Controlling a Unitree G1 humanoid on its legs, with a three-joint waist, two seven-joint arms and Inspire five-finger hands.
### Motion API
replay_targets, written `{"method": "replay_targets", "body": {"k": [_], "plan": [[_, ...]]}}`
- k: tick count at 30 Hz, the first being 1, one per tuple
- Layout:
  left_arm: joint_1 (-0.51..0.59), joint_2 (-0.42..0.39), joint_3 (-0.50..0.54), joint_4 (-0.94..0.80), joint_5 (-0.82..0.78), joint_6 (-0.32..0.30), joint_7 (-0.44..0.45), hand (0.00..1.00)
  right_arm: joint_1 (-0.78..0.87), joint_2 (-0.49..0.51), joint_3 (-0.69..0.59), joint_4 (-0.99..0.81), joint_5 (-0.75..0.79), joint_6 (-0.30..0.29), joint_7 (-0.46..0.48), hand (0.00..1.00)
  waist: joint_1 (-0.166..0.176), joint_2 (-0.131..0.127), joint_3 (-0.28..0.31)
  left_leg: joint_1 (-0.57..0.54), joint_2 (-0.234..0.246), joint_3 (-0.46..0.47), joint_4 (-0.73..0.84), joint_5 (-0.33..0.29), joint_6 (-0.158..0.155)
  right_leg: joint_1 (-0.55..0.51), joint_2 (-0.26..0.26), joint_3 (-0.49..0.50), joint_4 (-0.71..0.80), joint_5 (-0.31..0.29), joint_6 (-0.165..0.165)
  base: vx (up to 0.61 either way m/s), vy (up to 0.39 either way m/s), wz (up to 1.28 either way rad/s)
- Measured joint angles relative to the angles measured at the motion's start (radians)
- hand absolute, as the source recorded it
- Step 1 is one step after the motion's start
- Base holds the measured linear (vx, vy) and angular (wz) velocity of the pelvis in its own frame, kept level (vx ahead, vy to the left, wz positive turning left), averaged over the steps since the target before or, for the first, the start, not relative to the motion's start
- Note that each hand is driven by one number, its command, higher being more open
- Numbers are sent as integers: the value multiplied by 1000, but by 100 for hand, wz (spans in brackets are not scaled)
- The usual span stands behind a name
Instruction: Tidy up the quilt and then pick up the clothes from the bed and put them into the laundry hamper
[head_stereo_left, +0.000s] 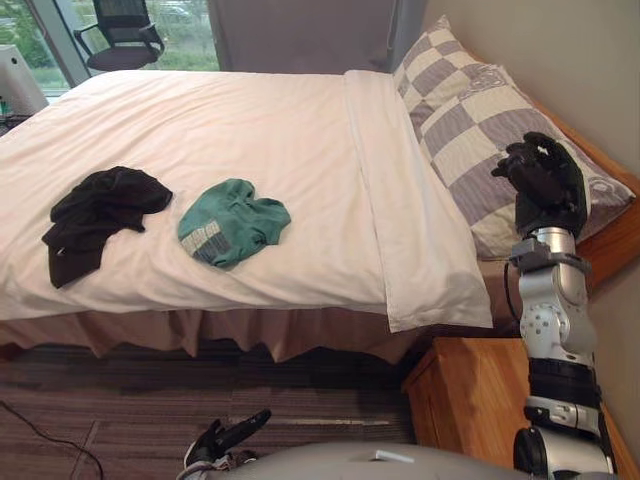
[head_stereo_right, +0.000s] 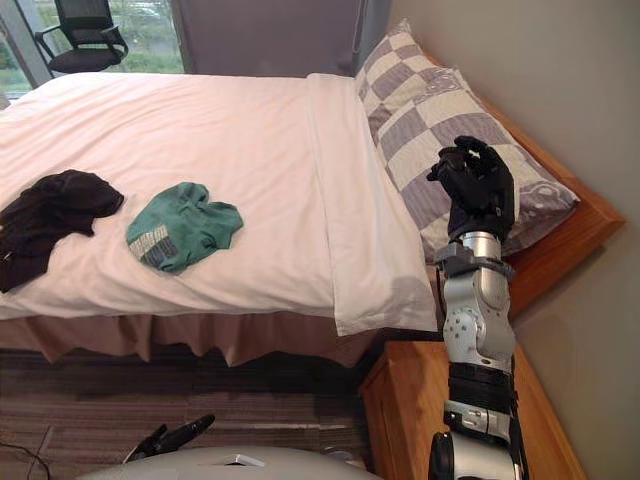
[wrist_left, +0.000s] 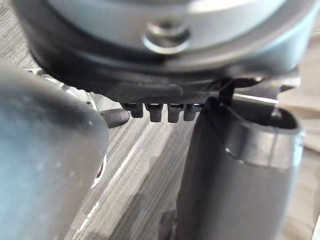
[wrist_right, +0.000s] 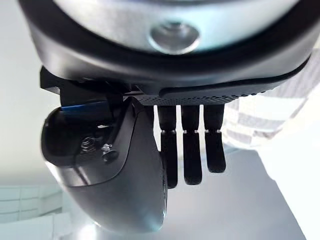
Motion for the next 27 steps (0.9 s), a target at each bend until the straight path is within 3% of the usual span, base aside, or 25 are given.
{"method": "replay_targets", "body": {"k": [6,10,12,13,17,19,22,25,27], "plan": [[-2,-1,-7,0,0,-10,17,100,-187,0,64,1,90,-6,-2,0,-2,23,41,-20,3,1,1,4,5,-32,0,0,18,3,5,8,-1,-2],[-47,-16,-14,-5,-1,-30,28,100,-387,-1,115,0,90,-68,-3,0,21,56,113,-112,6,2,1,22,14,-161,-3,6,98,-10,6,-32,-5,3],[-56,-27,-14,-15,-10,-39,30,100,-417,-2,114,0,90,-89,-6,0,37,67,123,-166,5,0,1,26,11,-216,-7,-1,116,-12,4,7,6,16],[-59,-29,-32,-26,-37,-50,30,100,-417,-2,112,0,91,-93,-9,0,51,74,137,-200,2,-2,1,29,13,-248,-13,-6,130,-13,6,28,19,21],[-61,-30,-80,-50,-63,-74,28,100,-417,-2,102,23,93,-96,-34,0,54,92,164,-284,-11,-13,1,41,29,-330,-29,-19,156,-13,9,23,39,17],[-71,-29,-112,-65,-79,-82,27,100,-420,-2,83,129,110,-116,-42,0,59,102,195,-314,-20,-10,1,53,46,-361,-38,-17,160,-11,15,28,47,5],[-79,-35,-157,-91,-86,-102,27,100,-415,-1,57,285,161,-117,-44,0,65,119,229,-343,-22,-1,2,55,48,-401,-40,-4,170,-10,16,47,28,-5],[-97,-56,-177,-102,-88,-109,27,100,-346,15,20,355,161,-117,-41,0,73,148,259,-346,-21,10,4,56,46,-415,-40,5,174,-10,16,68,11,-10],[-103,-56,-186,-101,-88,-114,28,100,-269,45,-16,354,161,-127,-8,0,74,154,261,-343,-20,13,4,61,40,-416,-39,8,174,-10,16,74,-1,-11]]}}
